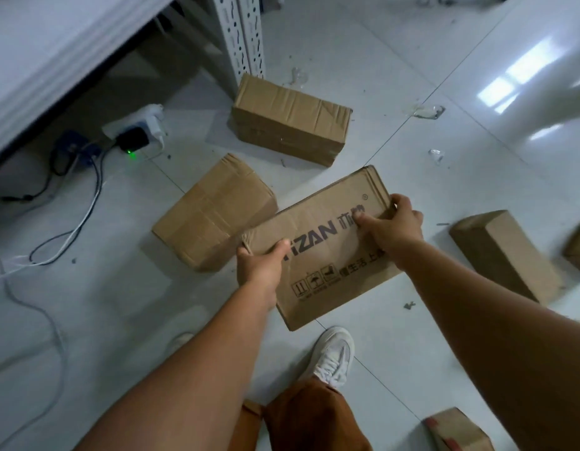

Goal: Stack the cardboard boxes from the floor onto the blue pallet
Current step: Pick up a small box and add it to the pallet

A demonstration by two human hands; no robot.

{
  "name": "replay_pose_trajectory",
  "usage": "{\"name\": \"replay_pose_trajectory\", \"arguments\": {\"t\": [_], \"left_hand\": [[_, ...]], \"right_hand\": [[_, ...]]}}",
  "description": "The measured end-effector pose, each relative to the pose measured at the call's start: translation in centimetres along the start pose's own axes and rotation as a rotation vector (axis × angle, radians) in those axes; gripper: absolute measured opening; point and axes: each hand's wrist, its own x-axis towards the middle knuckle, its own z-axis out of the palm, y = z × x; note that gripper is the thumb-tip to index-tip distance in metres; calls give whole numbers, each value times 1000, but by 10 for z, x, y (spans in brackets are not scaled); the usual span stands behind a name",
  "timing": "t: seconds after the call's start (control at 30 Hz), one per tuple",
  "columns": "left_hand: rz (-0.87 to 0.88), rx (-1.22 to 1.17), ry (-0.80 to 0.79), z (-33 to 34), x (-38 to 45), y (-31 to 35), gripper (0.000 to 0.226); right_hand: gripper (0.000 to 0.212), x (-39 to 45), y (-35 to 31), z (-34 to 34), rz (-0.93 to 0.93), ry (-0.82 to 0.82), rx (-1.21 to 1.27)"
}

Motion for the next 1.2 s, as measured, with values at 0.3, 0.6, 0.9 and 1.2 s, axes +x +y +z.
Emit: {"name": "replay_pose_trajectory", "arguments": {"t": [0.3,0.6,0.9,1.2], "left_hand": [[195,90,-55,-14,-128,69,80],[387,123,-191,-15,-250,129,61],[526,125,-361,-23,-339,159,47],[582,360,-623,-33,-404,140,59]], "right_hand": [[77,-93,-28,-102,27,107,241],[76,-190,-50,-196,41,242,478],[82,-289,-59,-254,102,454,769],[98,-373,-20,-277,185,552,877]]}}
